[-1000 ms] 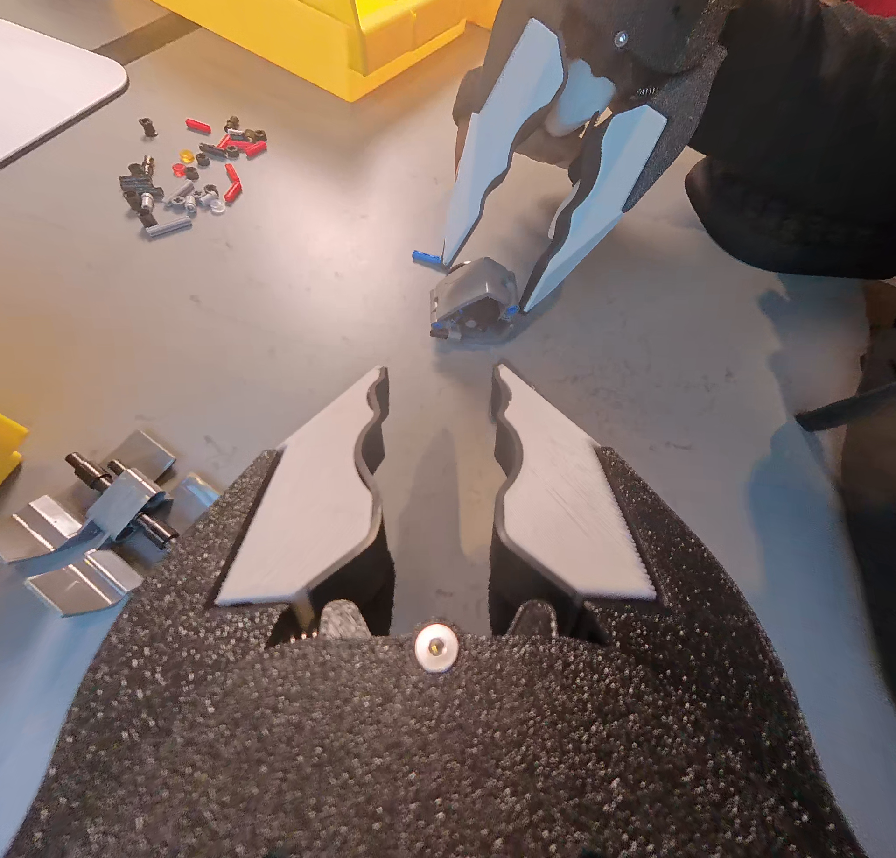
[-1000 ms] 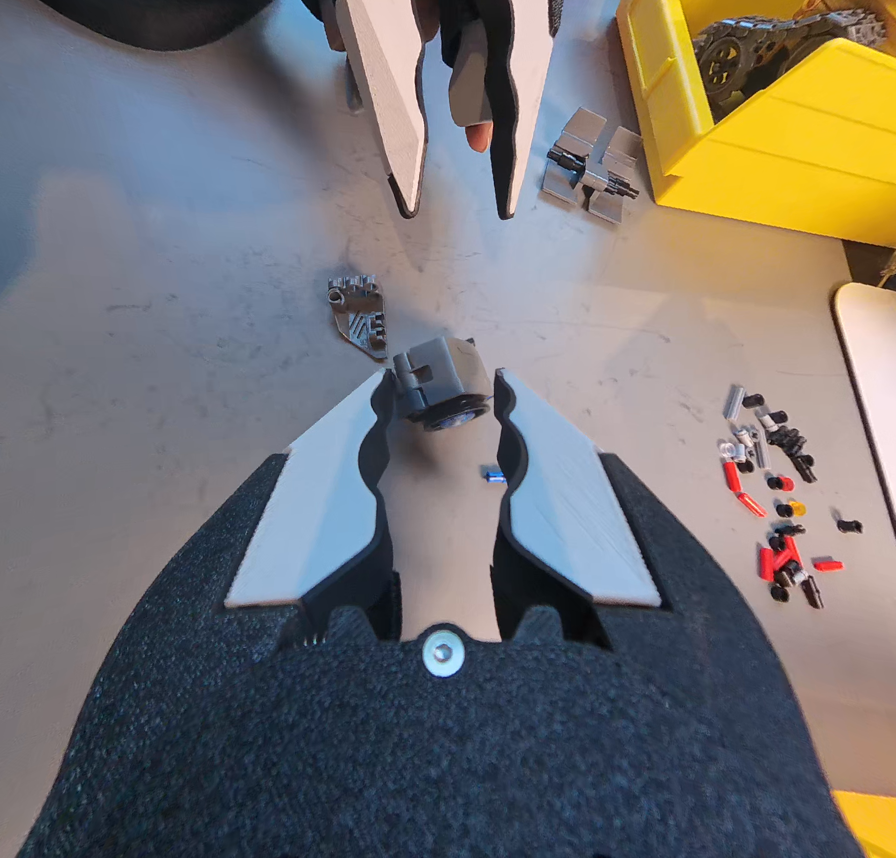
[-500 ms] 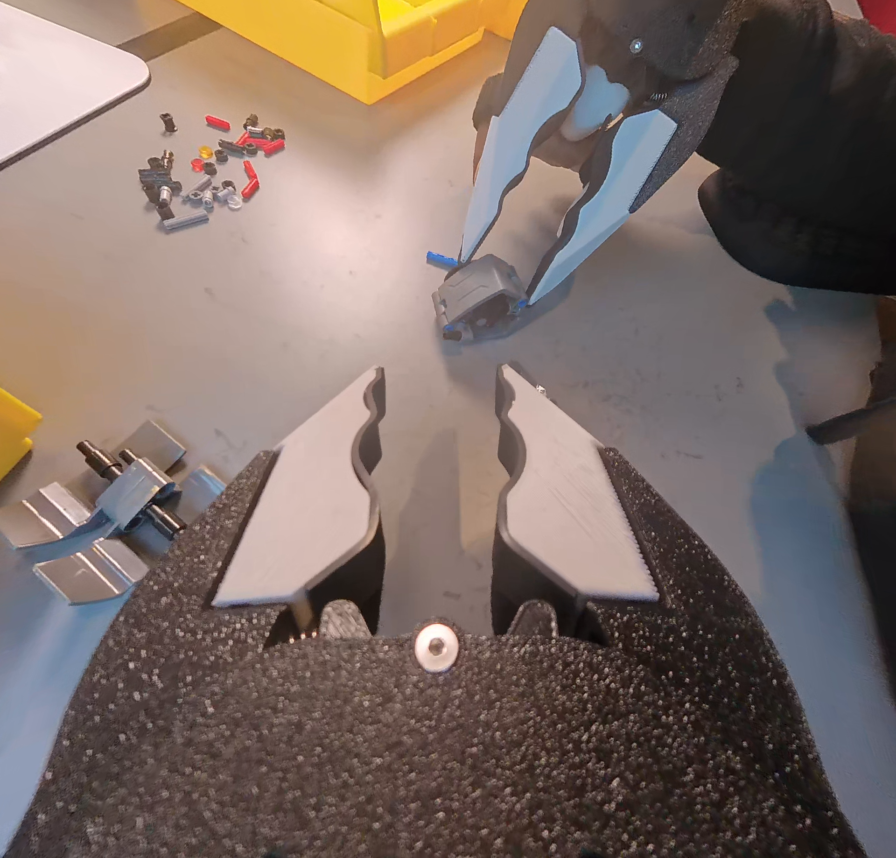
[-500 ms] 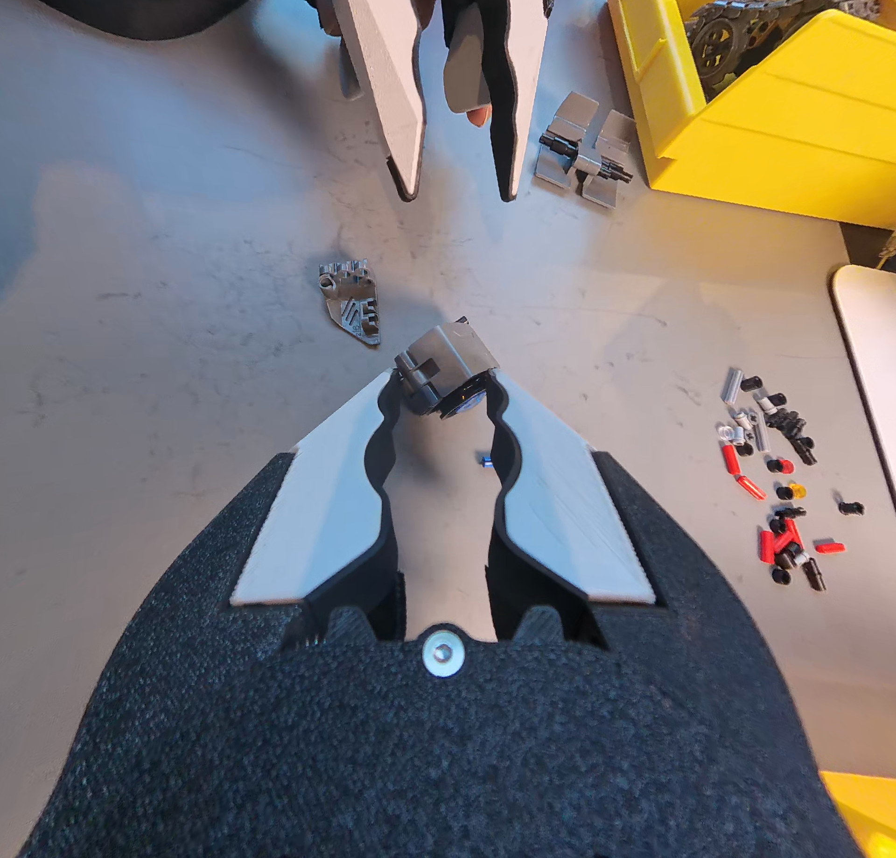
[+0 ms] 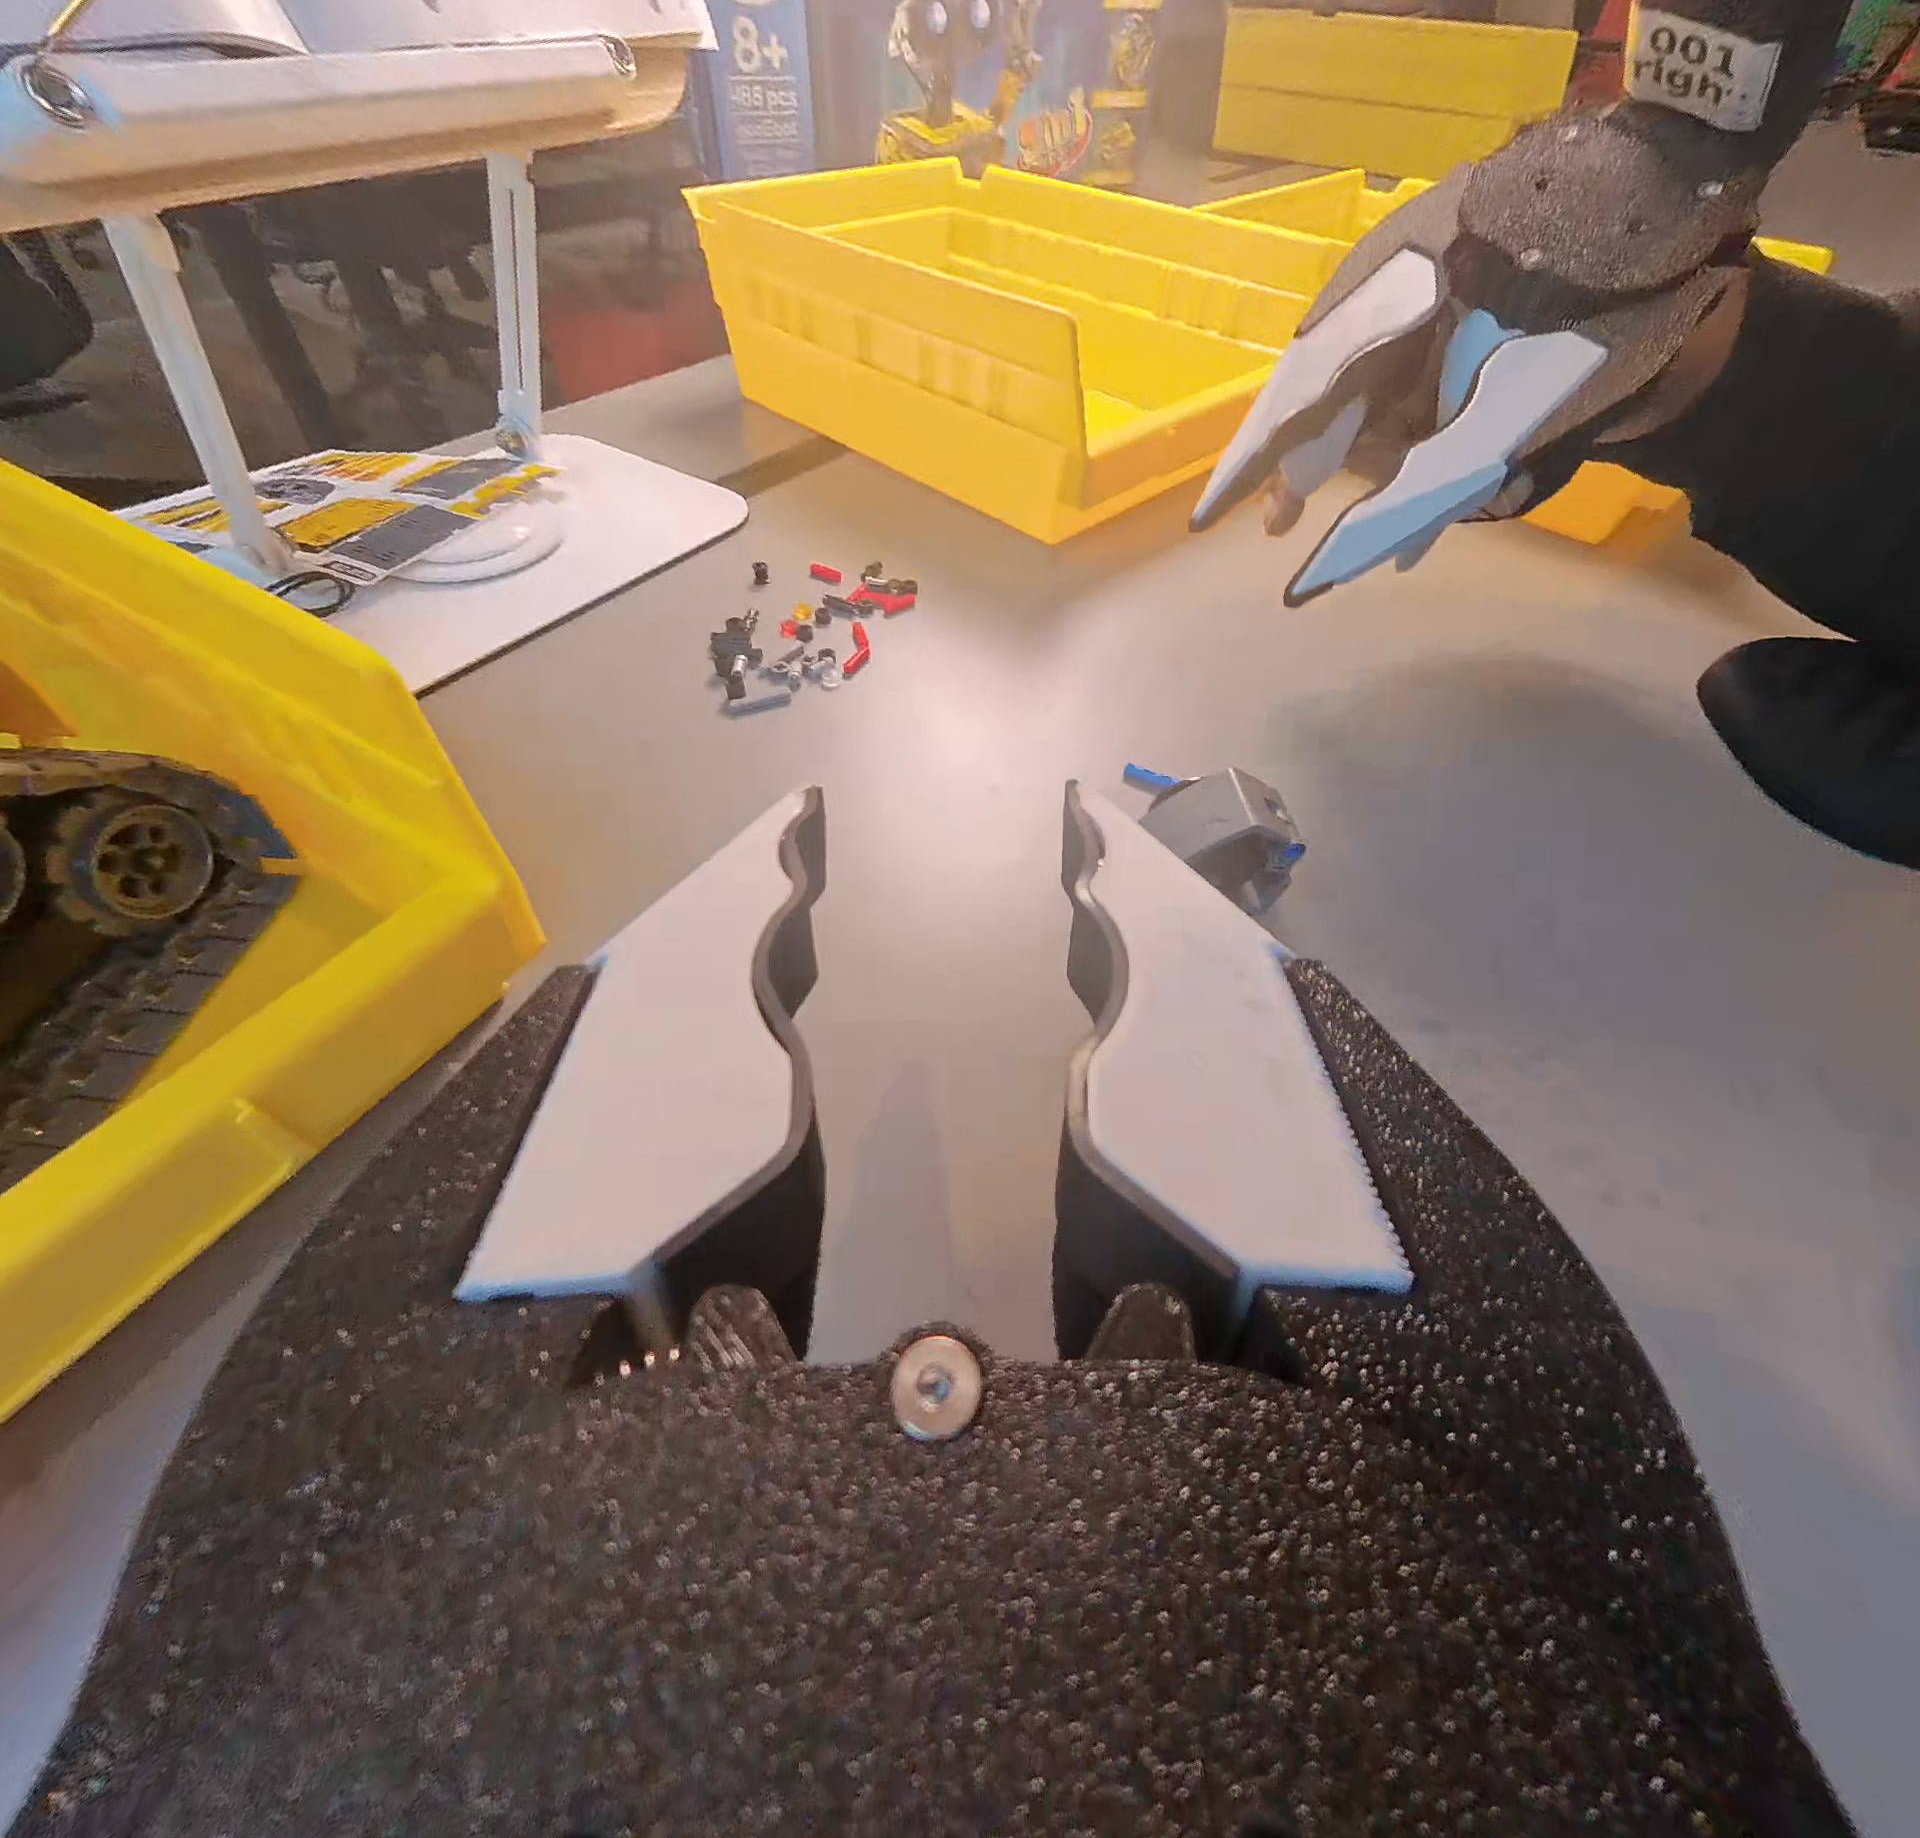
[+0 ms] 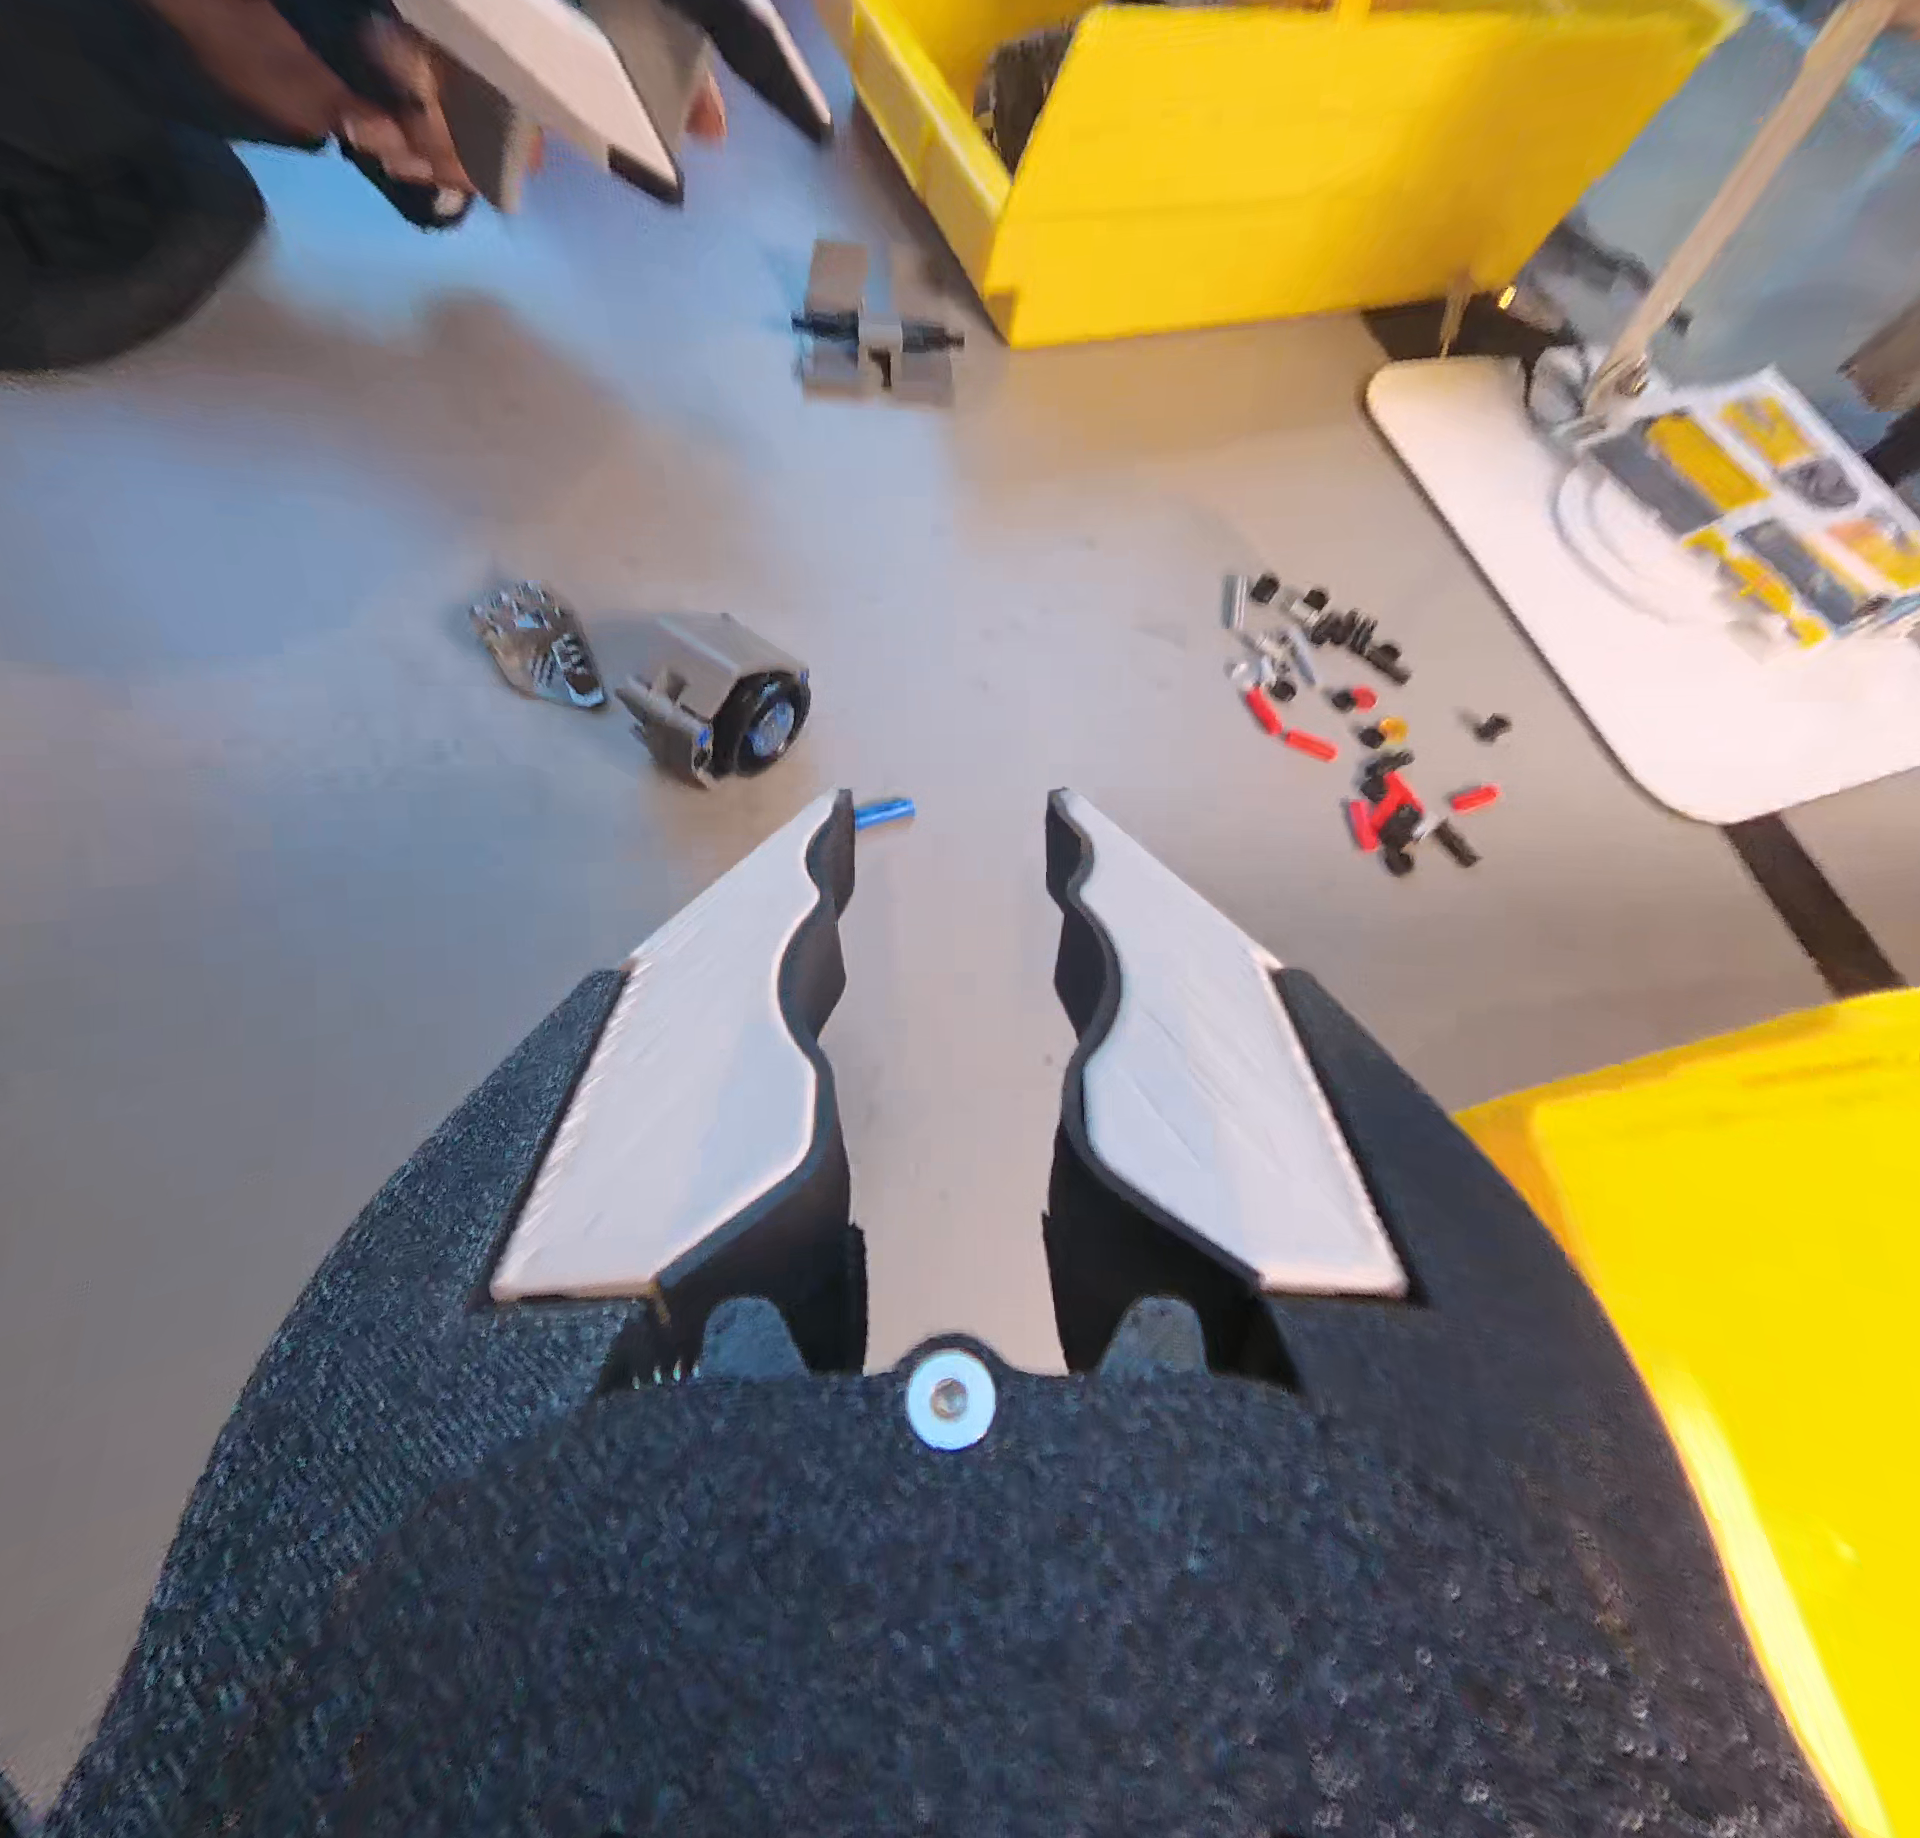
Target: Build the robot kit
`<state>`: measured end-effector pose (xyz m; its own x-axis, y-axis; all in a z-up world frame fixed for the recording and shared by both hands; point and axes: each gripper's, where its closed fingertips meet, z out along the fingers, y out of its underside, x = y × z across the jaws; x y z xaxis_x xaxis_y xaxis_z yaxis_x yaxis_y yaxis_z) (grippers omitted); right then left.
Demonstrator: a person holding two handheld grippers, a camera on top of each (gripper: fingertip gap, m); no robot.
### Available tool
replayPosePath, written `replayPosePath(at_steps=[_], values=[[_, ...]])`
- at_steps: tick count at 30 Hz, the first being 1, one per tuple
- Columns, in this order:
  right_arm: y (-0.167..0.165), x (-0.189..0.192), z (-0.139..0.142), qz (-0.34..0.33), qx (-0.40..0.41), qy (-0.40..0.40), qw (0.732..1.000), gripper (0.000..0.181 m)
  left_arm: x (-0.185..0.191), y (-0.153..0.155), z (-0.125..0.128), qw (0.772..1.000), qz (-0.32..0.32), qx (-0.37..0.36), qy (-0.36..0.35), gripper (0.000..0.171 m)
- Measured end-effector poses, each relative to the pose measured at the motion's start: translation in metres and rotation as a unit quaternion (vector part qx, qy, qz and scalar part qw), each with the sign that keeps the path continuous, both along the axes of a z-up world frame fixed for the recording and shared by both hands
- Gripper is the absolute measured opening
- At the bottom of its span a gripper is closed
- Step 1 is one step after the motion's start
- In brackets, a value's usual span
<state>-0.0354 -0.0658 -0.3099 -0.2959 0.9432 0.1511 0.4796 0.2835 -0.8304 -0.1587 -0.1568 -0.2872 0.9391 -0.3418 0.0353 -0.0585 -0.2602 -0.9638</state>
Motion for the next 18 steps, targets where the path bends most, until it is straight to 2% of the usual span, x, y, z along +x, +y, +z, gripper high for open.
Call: replayPosePath(at_steps=[5, 7, 18], values=[[-0.016, -0.013, -0.046, 0.006, -0.004, -0.090, 0.996, 0.036, 0.002, 0.001, -0.008, 1.000, -0.003, -0.012, 0.012, 0.044], [-0.018, -0.016, -0.058, 0.001, 0.002, -0.120, 0.993, 0.029, 0.003, 0.001, -0.008, 1.000, -0.003, -0.013, 0.017, 0.044], [-0.021, -0.026, -0.066, -0.030, -0.010, -0.154, 0.988, 0.022, 0.004, -0.001, -0.006, 1.000, -0.006, -0.016, 0.015, 0.044]])
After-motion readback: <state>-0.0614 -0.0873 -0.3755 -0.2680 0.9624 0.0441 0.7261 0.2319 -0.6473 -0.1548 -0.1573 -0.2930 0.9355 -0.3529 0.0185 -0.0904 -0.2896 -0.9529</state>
